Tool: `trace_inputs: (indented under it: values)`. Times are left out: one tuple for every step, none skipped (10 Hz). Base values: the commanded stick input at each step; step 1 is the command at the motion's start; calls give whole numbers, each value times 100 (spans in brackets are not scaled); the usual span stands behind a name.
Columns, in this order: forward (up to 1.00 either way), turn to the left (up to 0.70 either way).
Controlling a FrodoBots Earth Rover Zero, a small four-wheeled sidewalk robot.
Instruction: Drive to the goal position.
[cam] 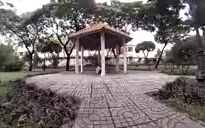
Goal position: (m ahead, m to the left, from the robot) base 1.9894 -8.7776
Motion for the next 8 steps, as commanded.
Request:
trace_inputs:
  values:
    - [100, -27]
    - [100, 0]
    - [100, 0]
    - [100, 0]
    - [100, 0]
    - [100, 0]
    - [100, 0]
    - [100, -27]
